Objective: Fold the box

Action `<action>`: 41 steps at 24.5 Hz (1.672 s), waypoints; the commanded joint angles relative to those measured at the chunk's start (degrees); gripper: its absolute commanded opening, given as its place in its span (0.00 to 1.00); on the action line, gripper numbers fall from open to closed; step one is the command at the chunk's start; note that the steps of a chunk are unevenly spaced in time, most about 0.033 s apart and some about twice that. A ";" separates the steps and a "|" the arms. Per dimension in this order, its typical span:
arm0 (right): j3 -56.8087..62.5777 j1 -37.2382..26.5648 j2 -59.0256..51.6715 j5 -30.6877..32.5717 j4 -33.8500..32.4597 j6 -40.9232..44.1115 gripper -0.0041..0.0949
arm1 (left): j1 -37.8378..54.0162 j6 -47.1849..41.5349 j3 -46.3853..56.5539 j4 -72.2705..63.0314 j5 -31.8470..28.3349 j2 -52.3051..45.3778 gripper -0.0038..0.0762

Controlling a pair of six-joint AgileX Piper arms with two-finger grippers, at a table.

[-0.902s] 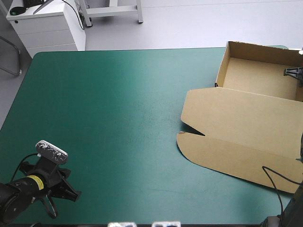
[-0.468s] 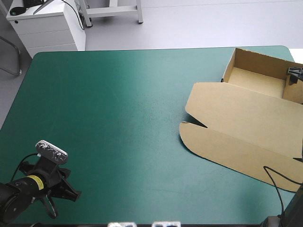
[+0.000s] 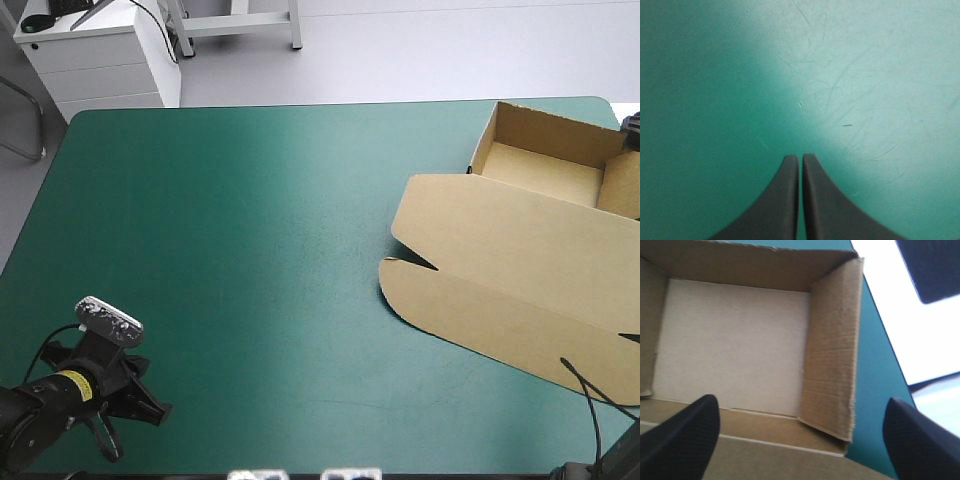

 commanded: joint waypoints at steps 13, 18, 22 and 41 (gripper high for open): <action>1.08 7.60 -14.31 -0.01 13.90 -5.59 0.04 | -0.36 -0.42 -1.32 -0.32 -2.76 0.02 0.06; 7.62 15.33 -20.19 -0.01 13.70 -9.39 0.04 | -0.36 -0.42 -1.32 -0.37 -3.31 0.02 0.06; 14.89 21.85 -26.08 -0.26 13.56 -12.03 0.04 | -0.36 -0.42 -1.32 -0.37 -3.83 0.02 0.06; 79.62 31.74 -79.34 -20.72 13.81 -16.56 0.04 | -0.46 1.87 11.55 -5.78 -16.58 -3.50 0.04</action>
